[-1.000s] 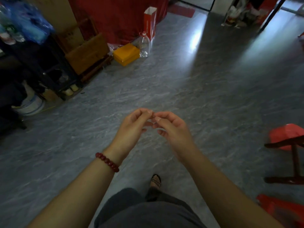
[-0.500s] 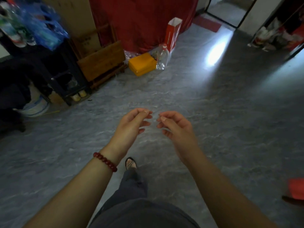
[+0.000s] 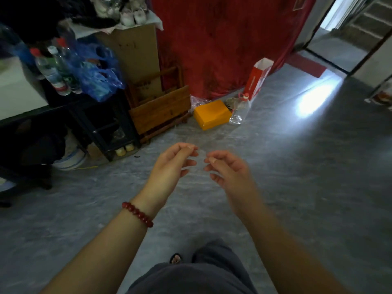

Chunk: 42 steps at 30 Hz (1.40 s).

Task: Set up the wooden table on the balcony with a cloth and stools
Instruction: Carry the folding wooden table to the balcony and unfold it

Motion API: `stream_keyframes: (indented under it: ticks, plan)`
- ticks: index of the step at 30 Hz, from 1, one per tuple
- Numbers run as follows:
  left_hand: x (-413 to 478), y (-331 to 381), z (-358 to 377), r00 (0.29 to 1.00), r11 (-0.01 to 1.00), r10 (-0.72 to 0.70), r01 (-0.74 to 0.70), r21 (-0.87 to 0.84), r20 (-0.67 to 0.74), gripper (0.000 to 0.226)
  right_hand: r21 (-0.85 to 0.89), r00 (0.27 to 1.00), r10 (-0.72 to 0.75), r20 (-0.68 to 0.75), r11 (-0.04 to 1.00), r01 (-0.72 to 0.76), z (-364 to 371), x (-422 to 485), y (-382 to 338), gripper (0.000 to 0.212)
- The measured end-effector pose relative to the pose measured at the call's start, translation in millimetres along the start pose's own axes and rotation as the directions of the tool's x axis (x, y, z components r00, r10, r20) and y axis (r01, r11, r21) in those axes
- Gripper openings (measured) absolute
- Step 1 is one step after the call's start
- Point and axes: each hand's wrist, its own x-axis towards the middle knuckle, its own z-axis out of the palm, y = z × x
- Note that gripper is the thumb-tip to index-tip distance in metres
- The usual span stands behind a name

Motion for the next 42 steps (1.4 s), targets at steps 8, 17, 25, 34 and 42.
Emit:
stream_keyframes:
  ticks: [8, 17, 25, 34, 42]
  plan:
    - [134, 26, 19, 0.998, 1.000, -0.009, 0.010, 0.004, -0.067, 0.017, -0.017, 0.999, 0.023, 0.040, 1.000, -0.022, -13, 146, -22, 0.020]
    - [303, 96, 64, 0.996, 0.997, 0.068, -0.066, 0.048, -0.049, 0.019, -0.009, 0.990, -0.054, 0.134, 0.998, 0.056, -31, 337, -86, 0.024]
    - [395, 108, 44, 0.971, 0.999, -0.025, 0.018, -0.030, -0.238, 0.017, -0.061, 0.963, 0.024, 0.267, 0.998, -0.008, -1, 452, -90, 0.032]
    - [540, 146, -25, 0.968, 0.987, 0.029, -0.067, -0.144, -0.251, 0.017, -0.076, 0.939, 0.034, 0.342, 0.997, -0.009, 85, 596, -100, 0.039]
    - [643, 192, -98, 0.961, 0.993, 0.083, -0.101, -0.055, -0.265, 0.018, -0.142, 0.915, 0.009, 0.403, 0.988, 0.053, 173, 704, -122, 0.025]
